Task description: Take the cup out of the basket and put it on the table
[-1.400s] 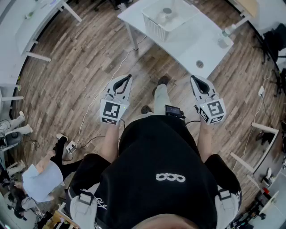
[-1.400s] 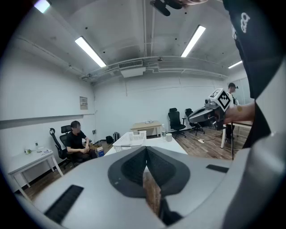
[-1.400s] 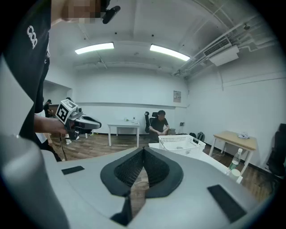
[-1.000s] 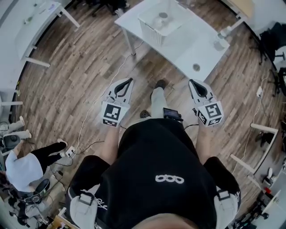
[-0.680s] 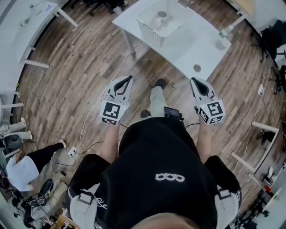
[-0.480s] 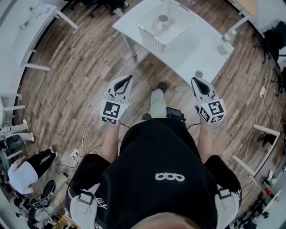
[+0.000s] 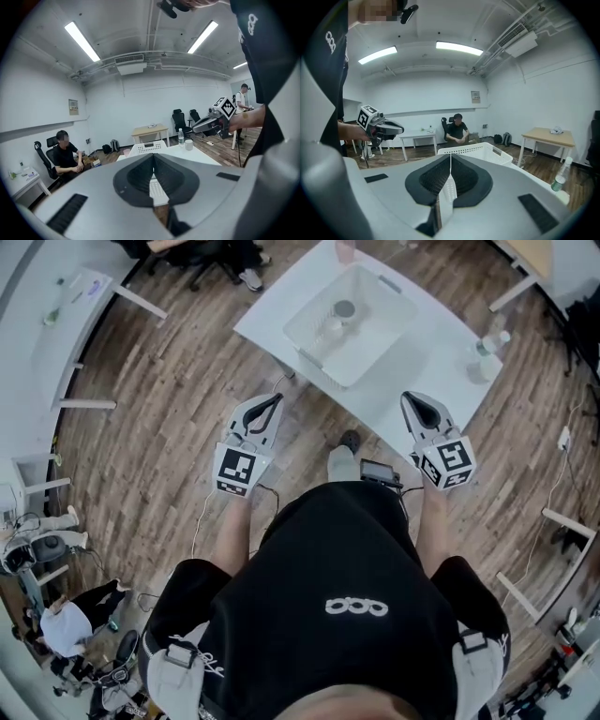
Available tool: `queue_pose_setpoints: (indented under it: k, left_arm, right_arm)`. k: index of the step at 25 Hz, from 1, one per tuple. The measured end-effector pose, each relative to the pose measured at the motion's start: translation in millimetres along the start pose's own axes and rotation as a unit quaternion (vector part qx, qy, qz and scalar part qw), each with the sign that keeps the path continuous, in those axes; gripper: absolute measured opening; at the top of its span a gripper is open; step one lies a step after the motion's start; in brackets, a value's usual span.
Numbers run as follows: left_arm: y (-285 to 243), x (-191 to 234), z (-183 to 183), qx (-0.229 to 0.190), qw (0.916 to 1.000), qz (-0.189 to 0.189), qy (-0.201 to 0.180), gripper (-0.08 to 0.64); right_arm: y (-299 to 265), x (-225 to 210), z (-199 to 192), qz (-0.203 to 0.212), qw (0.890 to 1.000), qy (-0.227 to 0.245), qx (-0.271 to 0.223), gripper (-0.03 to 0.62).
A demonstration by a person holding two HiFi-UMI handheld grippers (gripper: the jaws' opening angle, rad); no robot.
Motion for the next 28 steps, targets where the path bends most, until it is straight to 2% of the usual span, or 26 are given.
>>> queue_pose_setpoints:
  k: [8, 13, 20, 28]
  left_arm:
    - [-77, 35, 11, 0.002, 0.9999, -0.013, -0.006, 0.009]
    - [-114, 32, 16, 0.002, 0.9996, -0.025, -0.011, 0.009]
    - [-137, 29, 13, 0.008, 0.9994, -0.032, -0.003, 0.009]
    - [-156, 23, 9, 0.016, 0.9988, -0.047, -0.004, 0.009]
  right_arm:
    - [-39, -49, 8, 0.011, 1.000, -0.011, -0.006, 0.026]
    - [-43, -70, 0, 0.016, 1.000, -0.020, -0.005, 0.026]
    - [-42, -80, -7, 0.029, 0.999, -0.036, 0.000, 0.026]
    - [-33, -92, -16, 0.012, 0.999, -0.048, 0.002, 0.026]
Point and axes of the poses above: the fingertips, and each gripper's own axes: y backward along the fingers, x to its left, z out of its top, the point moved 5 cm from there along y, backward along the fingers, and after that the axes turned 10 degrees about -x, right-handed, at the moved point
